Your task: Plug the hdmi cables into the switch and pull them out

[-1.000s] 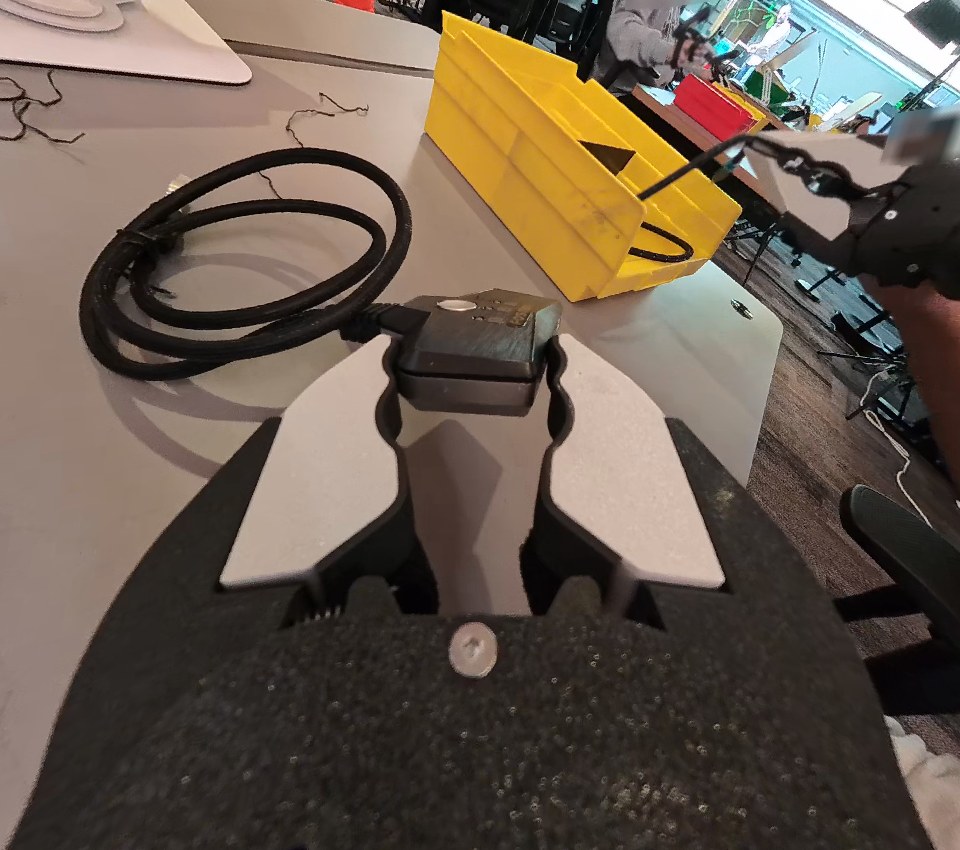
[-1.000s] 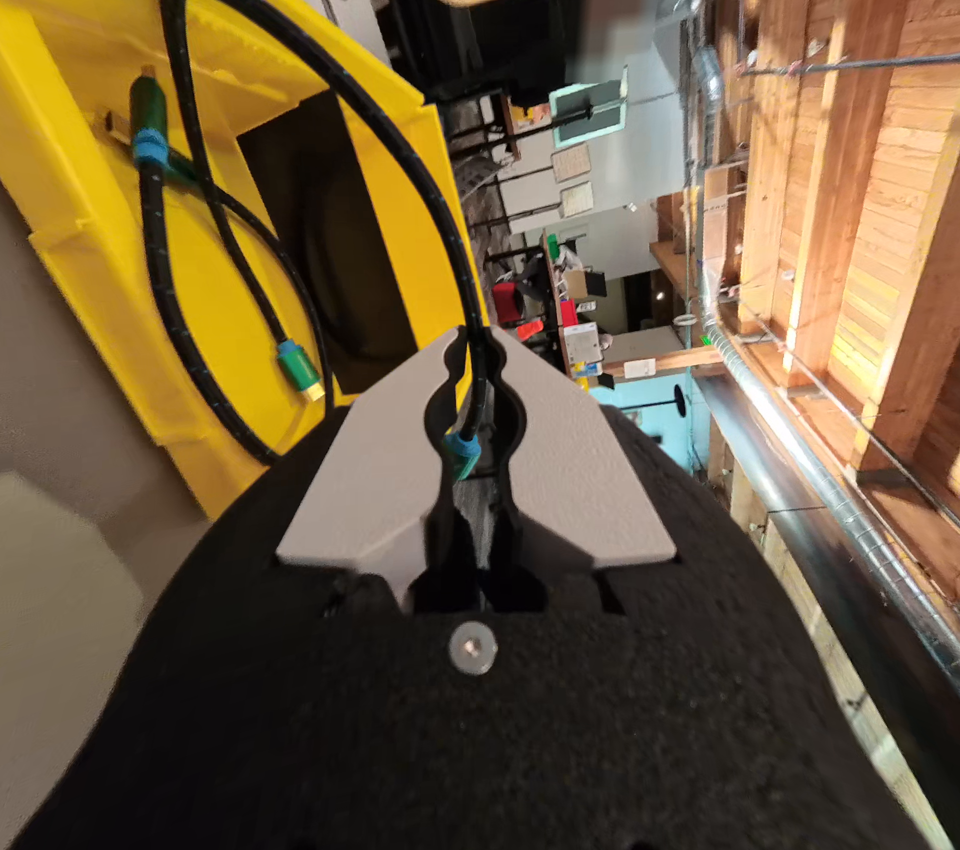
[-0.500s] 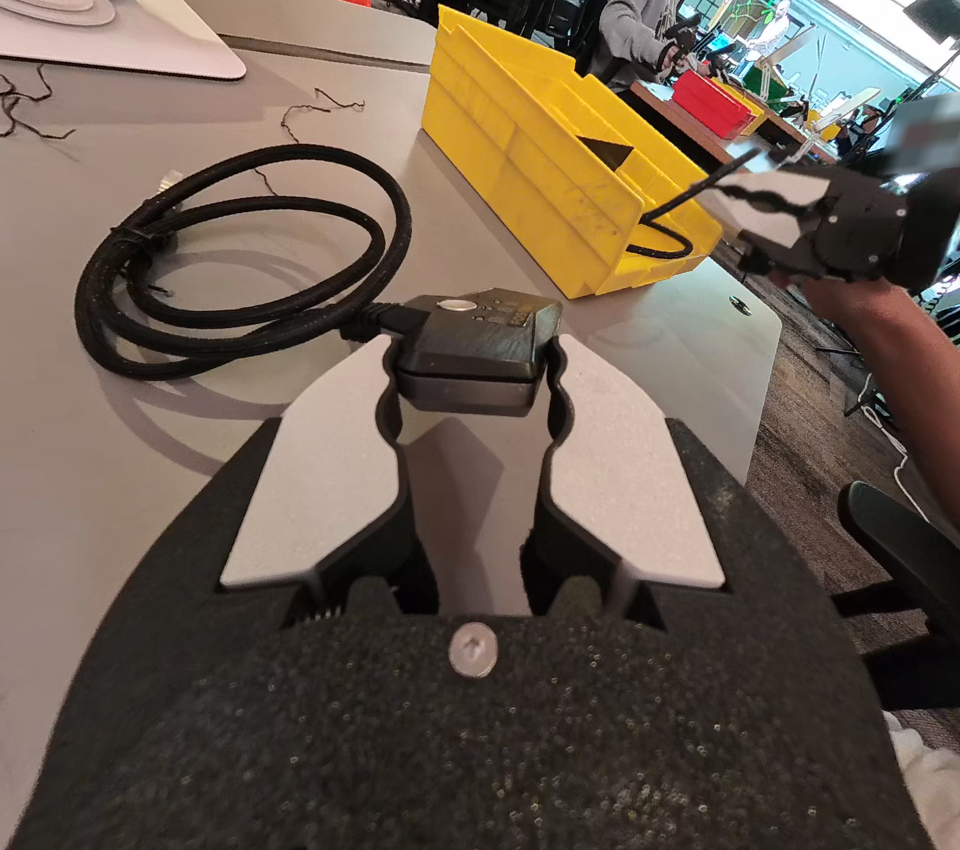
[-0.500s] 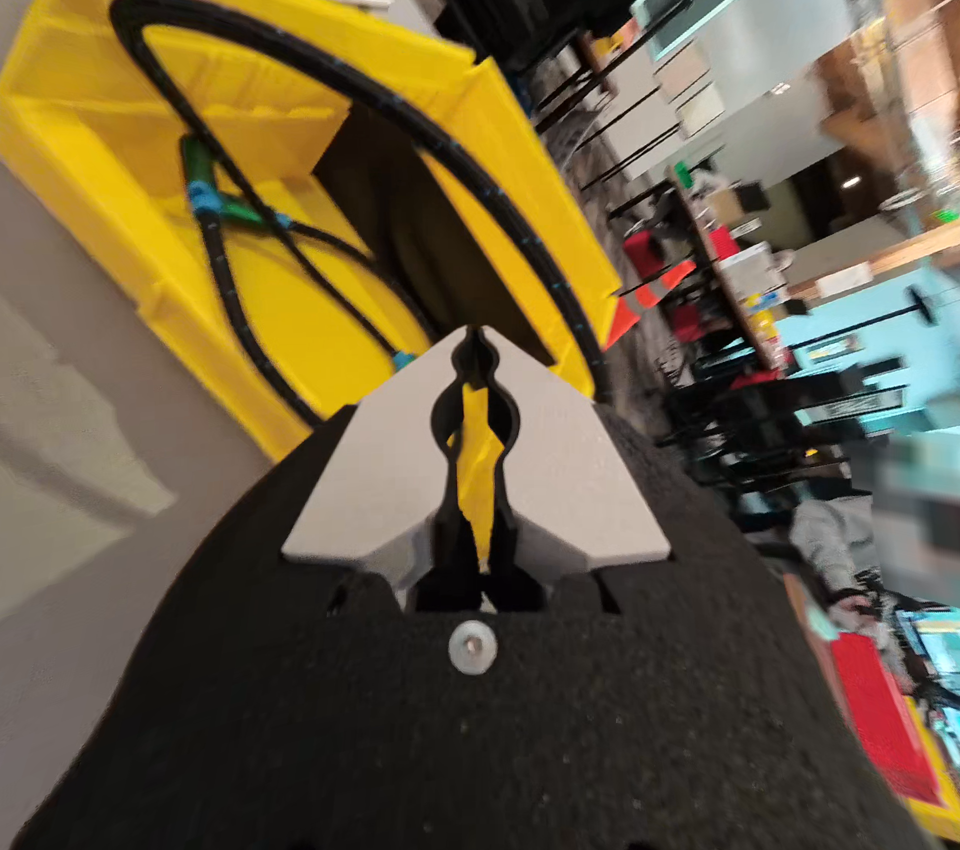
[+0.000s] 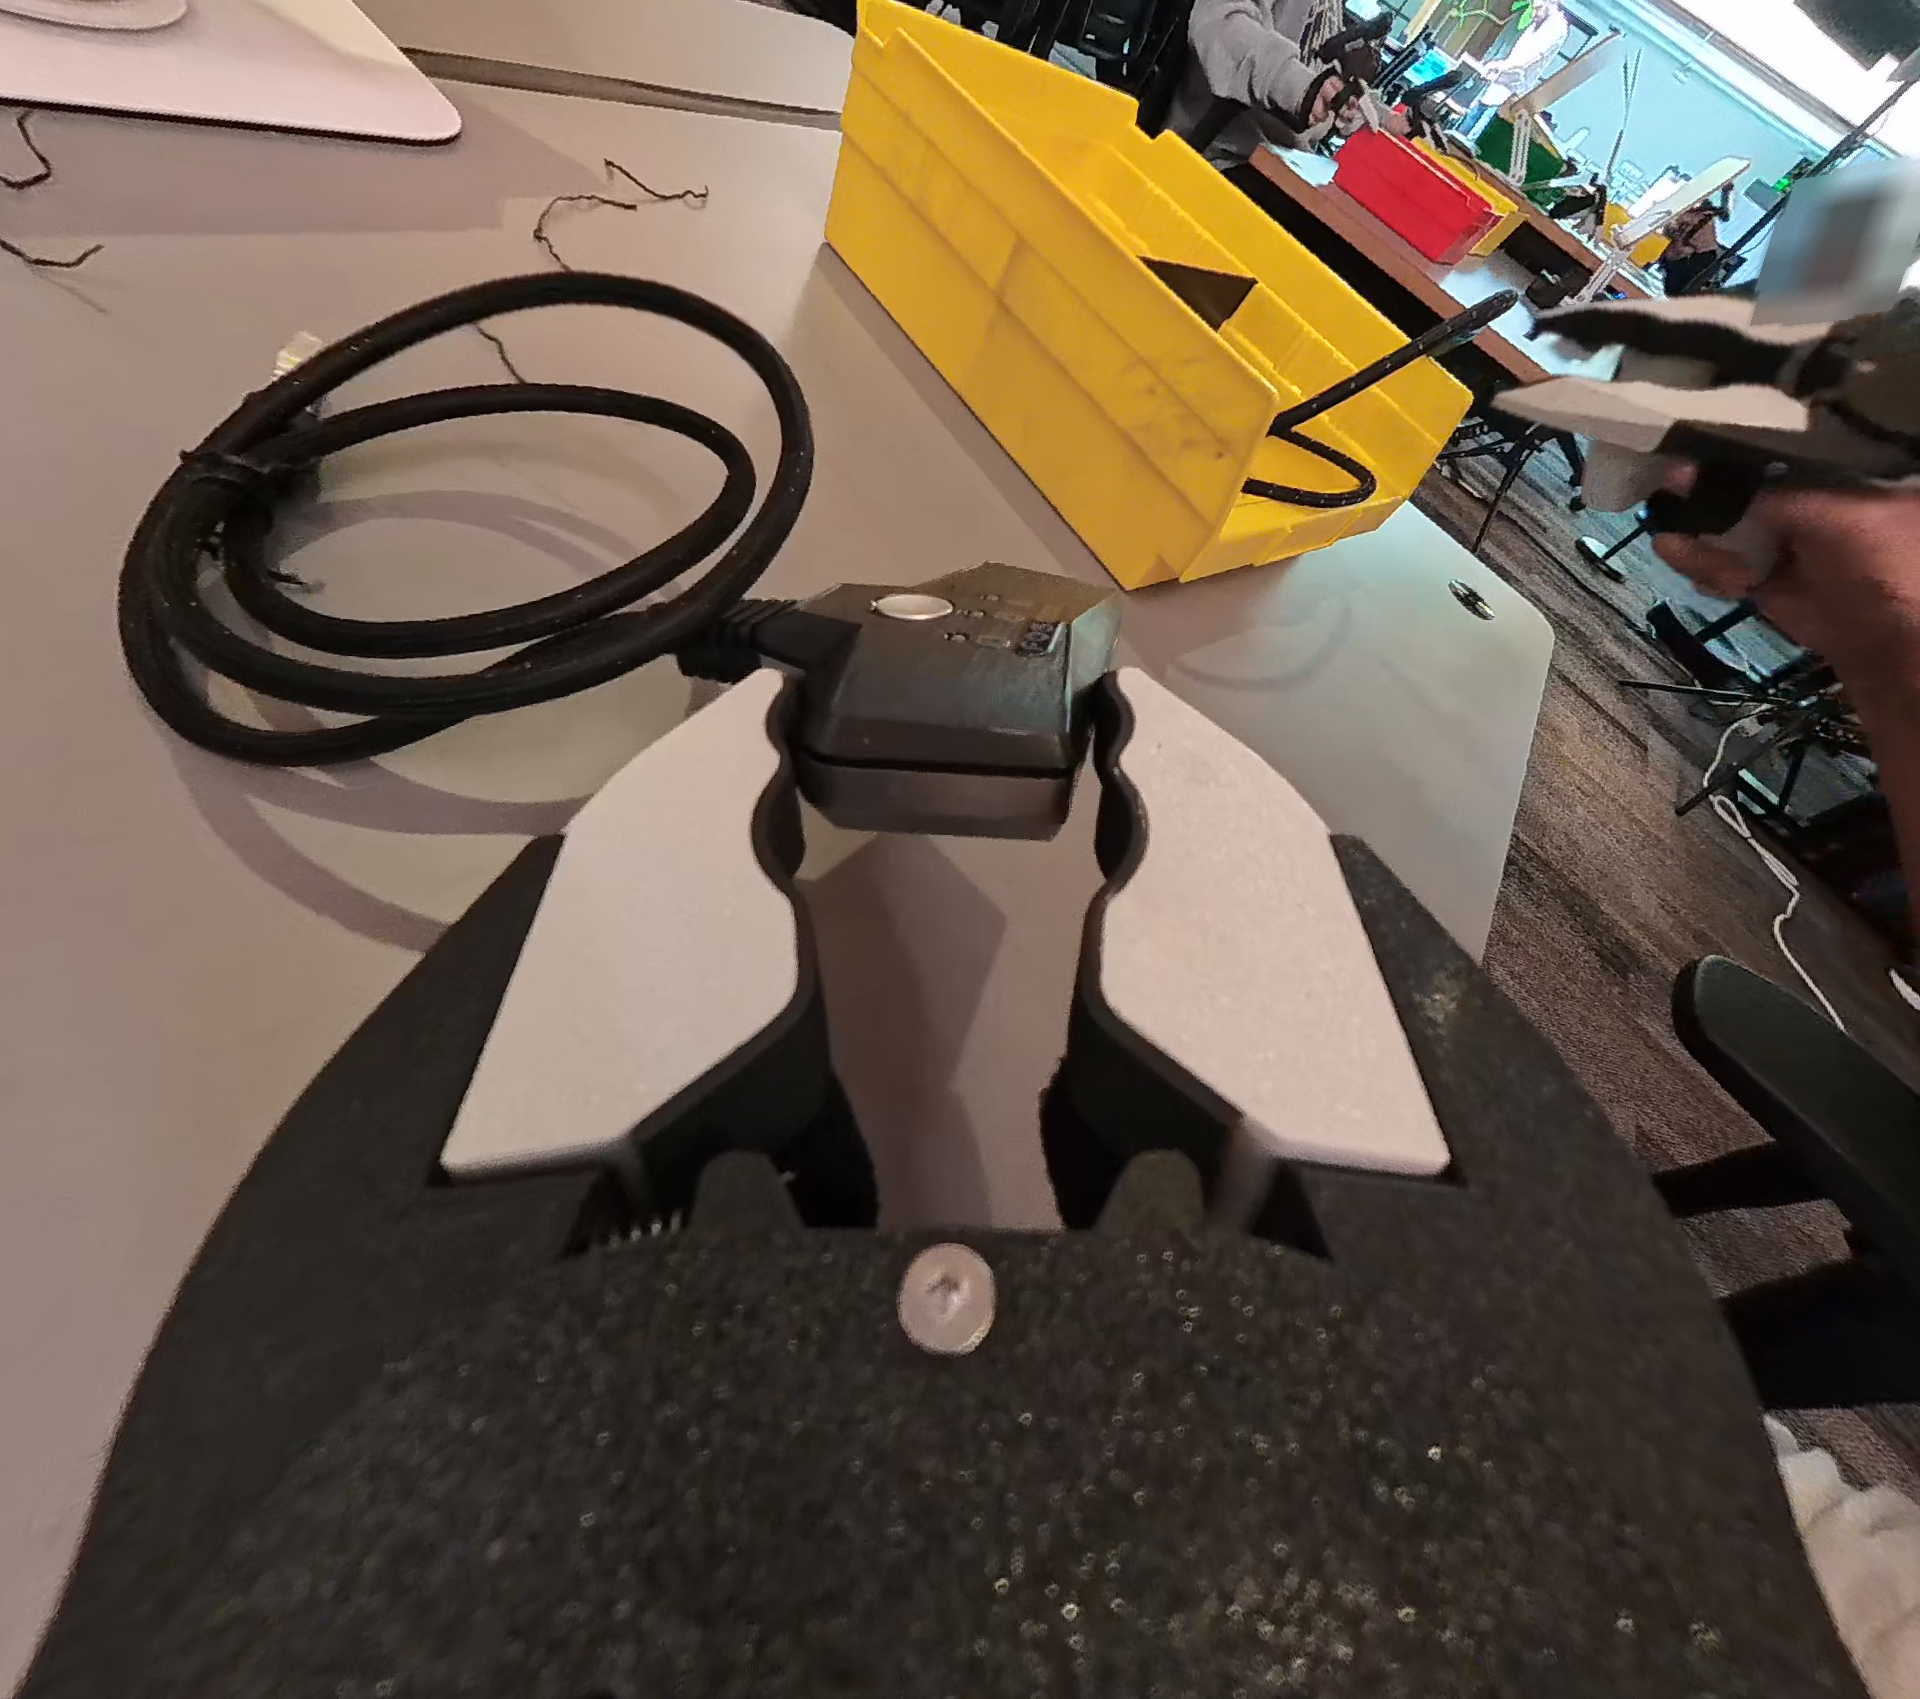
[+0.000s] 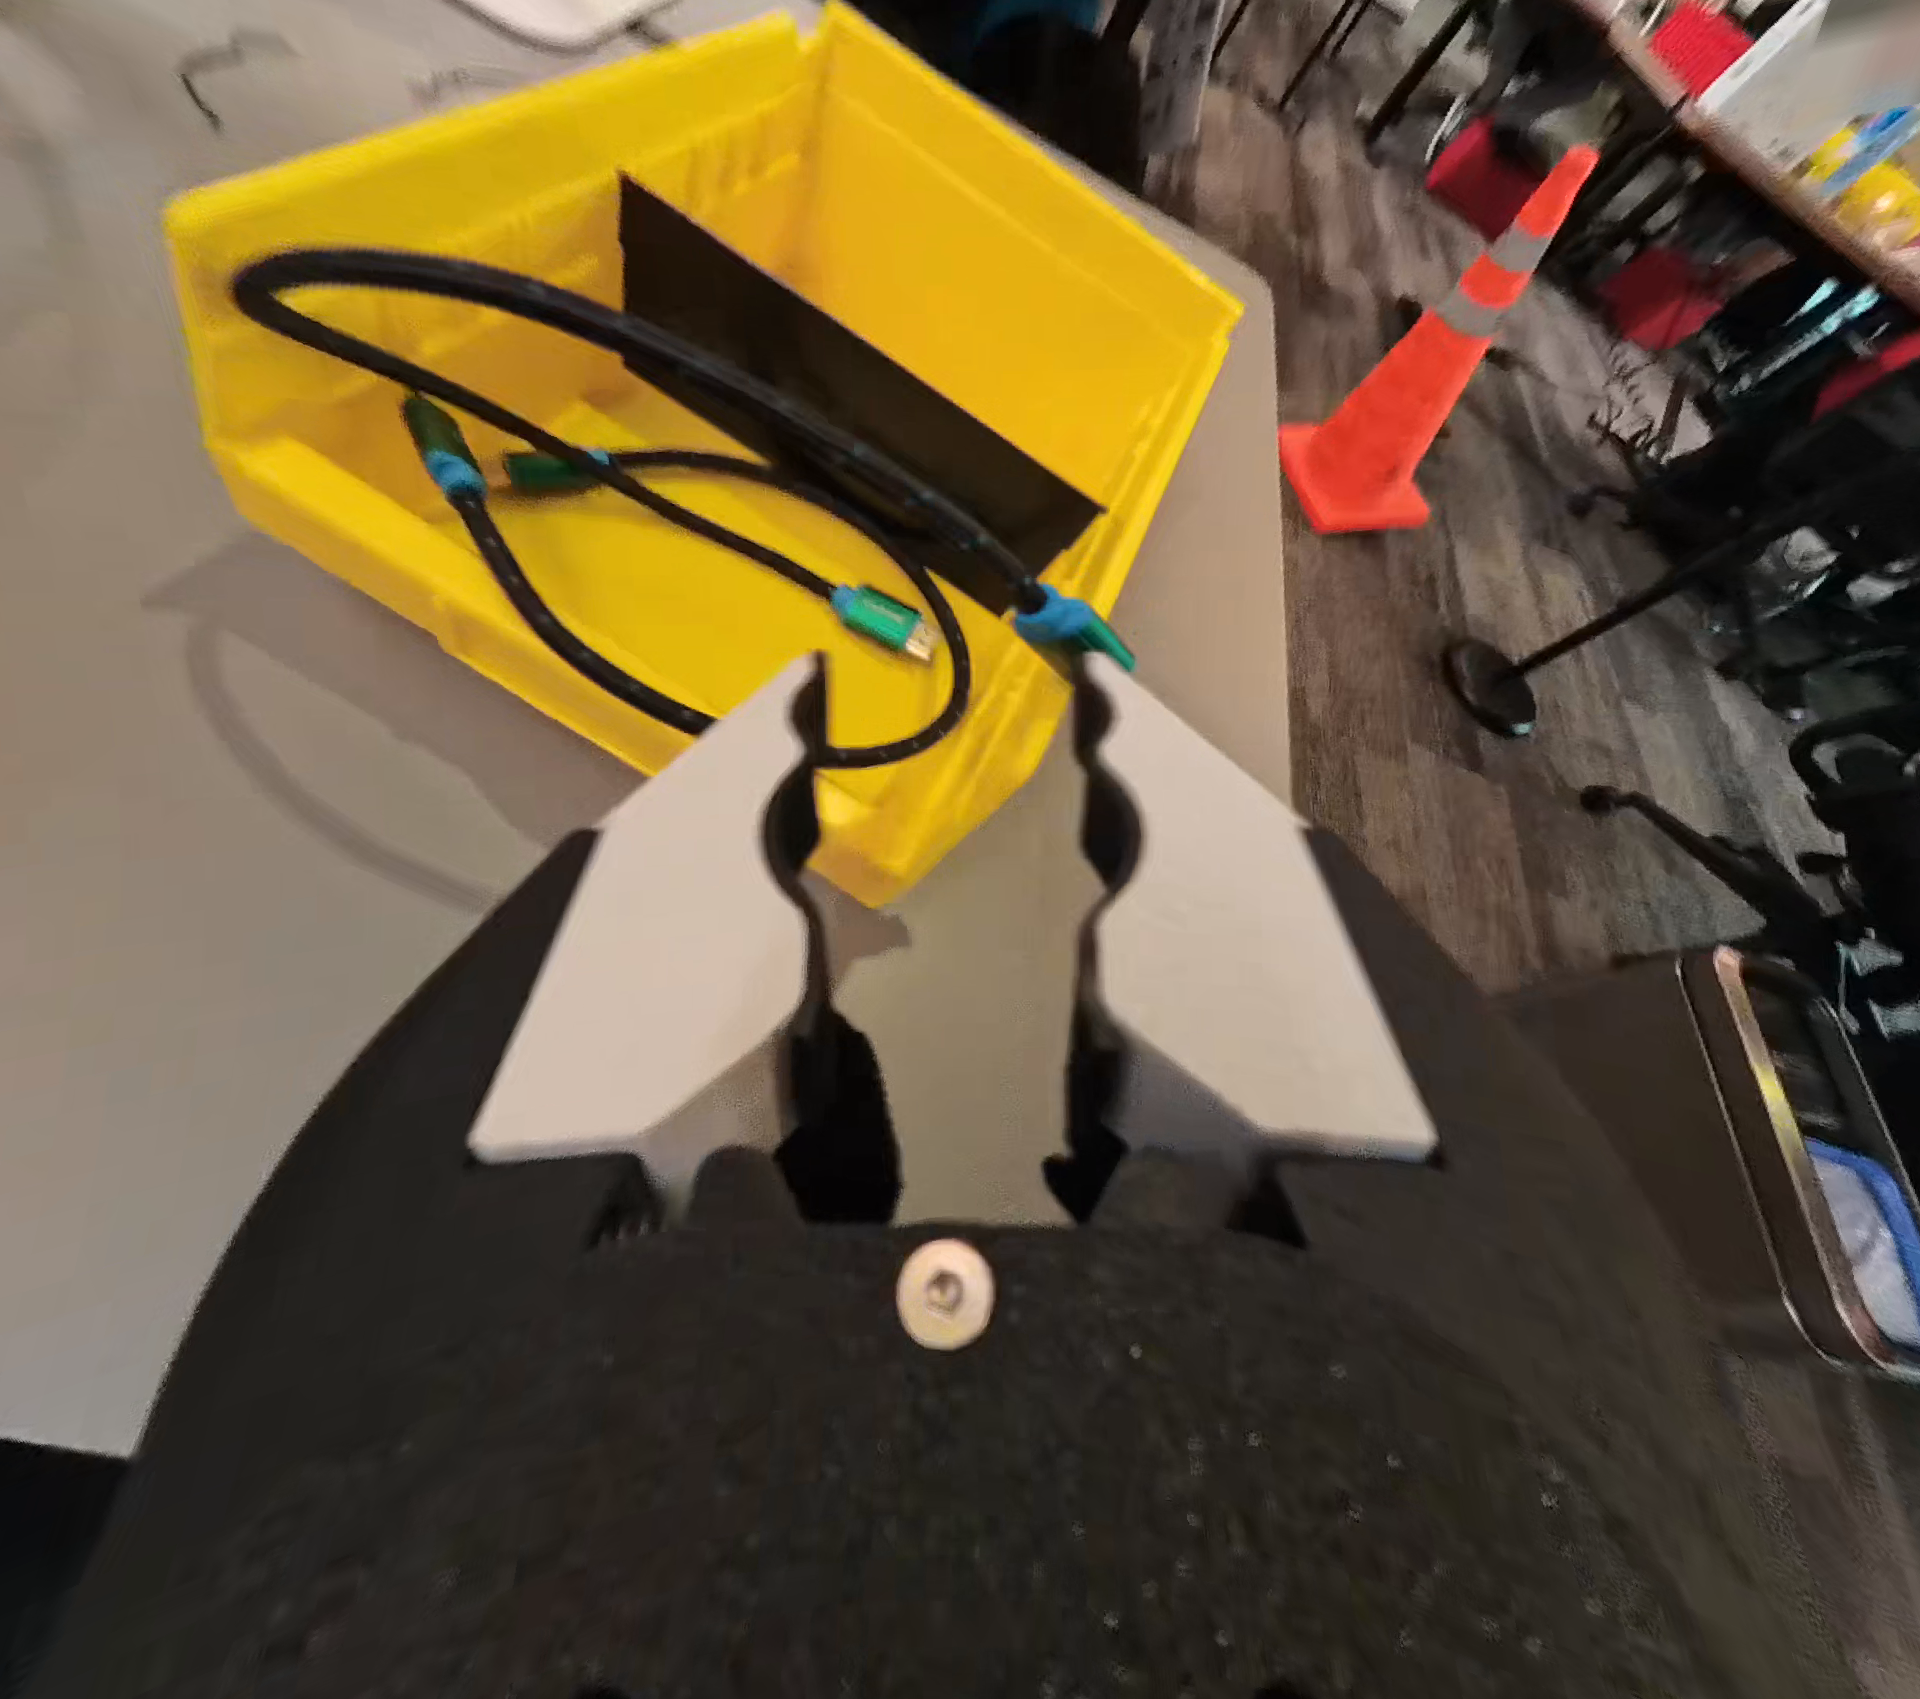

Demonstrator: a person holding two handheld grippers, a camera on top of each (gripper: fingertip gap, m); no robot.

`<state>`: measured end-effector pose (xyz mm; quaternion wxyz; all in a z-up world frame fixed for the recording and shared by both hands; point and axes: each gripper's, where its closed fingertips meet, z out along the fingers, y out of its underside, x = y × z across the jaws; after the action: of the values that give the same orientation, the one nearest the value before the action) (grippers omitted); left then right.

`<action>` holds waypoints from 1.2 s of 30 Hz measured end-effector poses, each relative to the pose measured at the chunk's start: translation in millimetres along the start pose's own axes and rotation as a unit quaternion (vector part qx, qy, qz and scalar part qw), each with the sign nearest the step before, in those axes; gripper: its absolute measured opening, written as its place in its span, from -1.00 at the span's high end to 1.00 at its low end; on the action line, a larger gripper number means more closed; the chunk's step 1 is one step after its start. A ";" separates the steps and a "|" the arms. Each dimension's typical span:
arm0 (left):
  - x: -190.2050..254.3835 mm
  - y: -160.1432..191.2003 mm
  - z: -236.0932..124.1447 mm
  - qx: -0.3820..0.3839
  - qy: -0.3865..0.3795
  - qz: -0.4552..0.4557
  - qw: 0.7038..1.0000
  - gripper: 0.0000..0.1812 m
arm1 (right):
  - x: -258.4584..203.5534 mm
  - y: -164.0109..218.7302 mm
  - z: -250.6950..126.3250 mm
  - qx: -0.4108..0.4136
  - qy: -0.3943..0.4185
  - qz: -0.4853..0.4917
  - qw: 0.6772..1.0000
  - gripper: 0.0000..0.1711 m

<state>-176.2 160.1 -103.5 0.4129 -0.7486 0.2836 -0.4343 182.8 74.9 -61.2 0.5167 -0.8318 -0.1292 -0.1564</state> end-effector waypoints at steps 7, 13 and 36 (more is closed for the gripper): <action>3.1 1.6 1.7 -0.004 0.002 0.004 1.000 0.42 | 30.5 6.6 45.2 -0.051 0.076 -0.090 0.992 0.68; 0.1 0.7 -1.7 0.000 0.002 -0.001 1.000 0.42 | 9.3 -26.3 61.1 -0.017 0.069 -0.111 0.991 0.75; 0.9 1.8 -0.8 -0.002 0.003 -0.002 1.000 0.42 | 69.7 50.6 87.9 -0.241 0.066 -0.175 0.952 0.60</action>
<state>-176.6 158.2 -104.4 0.4095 -0.7485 0.2842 -0.4373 277.0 135.9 -111.9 0.2726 -0.8837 -0.1966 -0.3258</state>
